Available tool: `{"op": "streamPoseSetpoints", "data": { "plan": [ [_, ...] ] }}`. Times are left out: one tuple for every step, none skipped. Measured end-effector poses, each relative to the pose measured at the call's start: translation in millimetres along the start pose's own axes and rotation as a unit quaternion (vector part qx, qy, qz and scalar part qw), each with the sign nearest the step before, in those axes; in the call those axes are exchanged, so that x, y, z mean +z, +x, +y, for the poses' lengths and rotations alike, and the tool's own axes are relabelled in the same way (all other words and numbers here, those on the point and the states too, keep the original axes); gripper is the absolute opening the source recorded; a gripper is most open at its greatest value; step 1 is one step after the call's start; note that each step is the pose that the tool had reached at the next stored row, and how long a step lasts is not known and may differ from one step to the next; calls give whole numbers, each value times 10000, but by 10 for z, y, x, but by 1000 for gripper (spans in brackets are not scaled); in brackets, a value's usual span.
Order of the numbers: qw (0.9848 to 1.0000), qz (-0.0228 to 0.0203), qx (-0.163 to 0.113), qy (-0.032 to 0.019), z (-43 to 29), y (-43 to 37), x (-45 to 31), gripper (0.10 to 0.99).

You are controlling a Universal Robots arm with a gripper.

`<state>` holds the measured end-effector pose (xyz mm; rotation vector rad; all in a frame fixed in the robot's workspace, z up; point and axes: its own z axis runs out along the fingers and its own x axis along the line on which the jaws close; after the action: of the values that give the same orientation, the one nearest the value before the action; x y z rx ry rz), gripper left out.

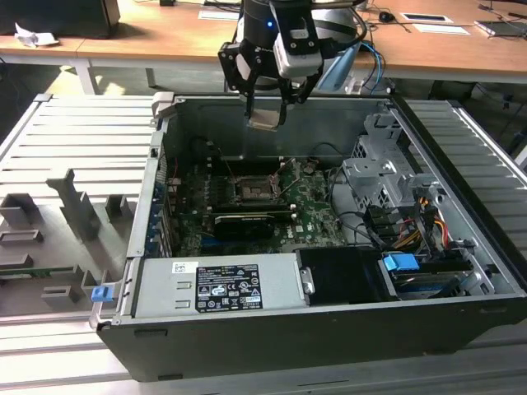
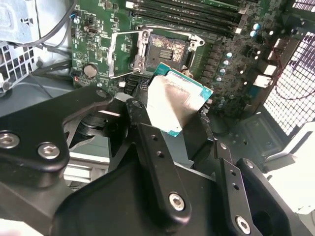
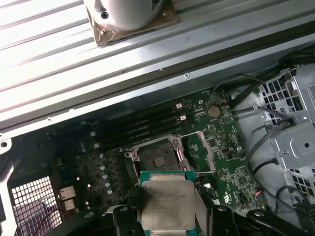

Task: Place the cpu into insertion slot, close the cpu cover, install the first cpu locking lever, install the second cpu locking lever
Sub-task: 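Place the cpu into insertion slot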

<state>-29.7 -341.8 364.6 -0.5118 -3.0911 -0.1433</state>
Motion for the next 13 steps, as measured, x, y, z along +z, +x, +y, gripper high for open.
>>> {"op": "streamPoseSetpoints", "data": {
  "plan": [
    [10000,-5,59,-1,0,0,1,529],
    [9999,-10,113,-2,0,0,2,529],
    [9999,-13,145,-2,0,0,2,529],
    [9998,-16,177,-3,0,0,3,529],
    [9998,-20,218,-4,0,0,4,529],
    [9997,-24,259,-5,0,0,10,529],
    [9996,-27,271,1,-1,0,16,529],
    [9996,-27,272,1,-2,-1,23,529],
    [9996,-27,272,1,-3,-1,27,529],
    [9996,-27,272,2,-3,-1,30,529],
    [9996,-27,272,2,-3,-1,33,529],
    [9996,-27,272,2,-4,-1,35,529],
    [9996,-27,273,2,-4,-1,37,529]
  ]
}}
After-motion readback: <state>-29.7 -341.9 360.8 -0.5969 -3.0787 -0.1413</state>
